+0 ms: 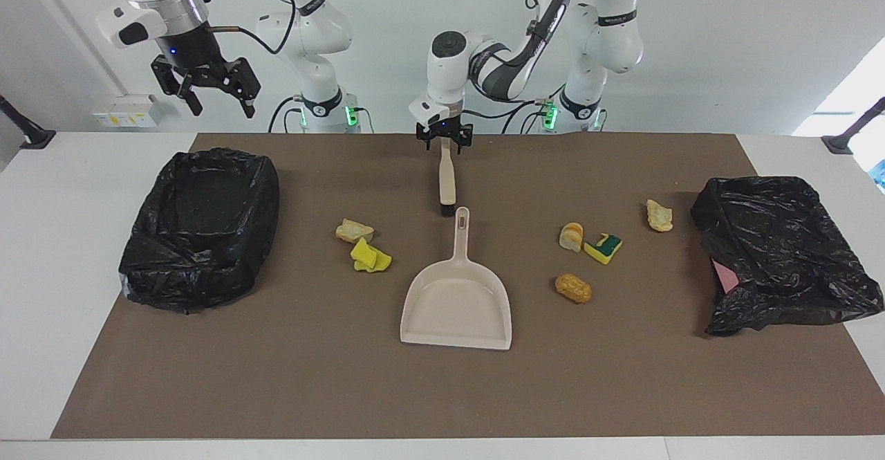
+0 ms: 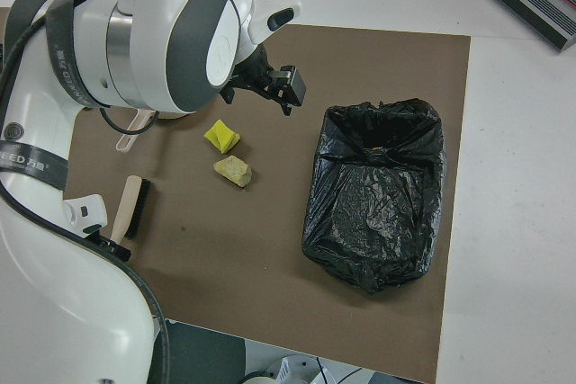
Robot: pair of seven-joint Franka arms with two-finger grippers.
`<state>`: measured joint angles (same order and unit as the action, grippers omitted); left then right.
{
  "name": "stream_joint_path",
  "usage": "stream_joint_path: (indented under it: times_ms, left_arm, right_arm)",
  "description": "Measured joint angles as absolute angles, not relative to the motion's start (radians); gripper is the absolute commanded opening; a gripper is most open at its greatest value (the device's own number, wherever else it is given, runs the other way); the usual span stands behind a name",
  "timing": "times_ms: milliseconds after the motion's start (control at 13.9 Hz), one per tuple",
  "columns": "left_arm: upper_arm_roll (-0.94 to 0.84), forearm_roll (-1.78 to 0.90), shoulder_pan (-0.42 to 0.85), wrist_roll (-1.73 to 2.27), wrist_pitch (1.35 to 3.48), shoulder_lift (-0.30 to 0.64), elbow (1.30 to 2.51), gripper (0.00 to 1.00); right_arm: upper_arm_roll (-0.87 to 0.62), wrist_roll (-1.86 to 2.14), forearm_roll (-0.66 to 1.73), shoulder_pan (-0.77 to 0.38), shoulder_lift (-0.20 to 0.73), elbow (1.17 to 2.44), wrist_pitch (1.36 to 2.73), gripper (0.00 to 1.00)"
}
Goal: Sweep and dump trash in bin
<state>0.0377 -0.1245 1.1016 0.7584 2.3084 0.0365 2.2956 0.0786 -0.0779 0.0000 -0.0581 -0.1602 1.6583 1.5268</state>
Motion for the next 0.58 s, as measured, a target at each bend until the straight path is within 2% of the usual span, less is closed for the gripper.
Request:
stream_joint_path:
  times_ms: [144, 361, 577]
  left_arm:
    - [0.043, -0.124, 1.102, 0.758, 2.304, 0.036, 2.293, 0.0]
    - [0.053, -0.125, 1.092, 0.759, 2.267, 0.031, 2.281, 0.0]
    - [0.07, -0.124, 1.049, 0.756, 2.124, 0.011, 2.224, 0.0]
  right_arm:
    - [0.079, -0.075, 0.0, -0.055, -0.16, 1.659, 1.527, 1.0]
    - [0.079, -0.074, 0.0, -0.048, -0.16, 1.659, 1.527, 1.0]
    - [0.079, -0.074, 0.0, -0.047, -0.16, 1.659, 1.527, 1.0]
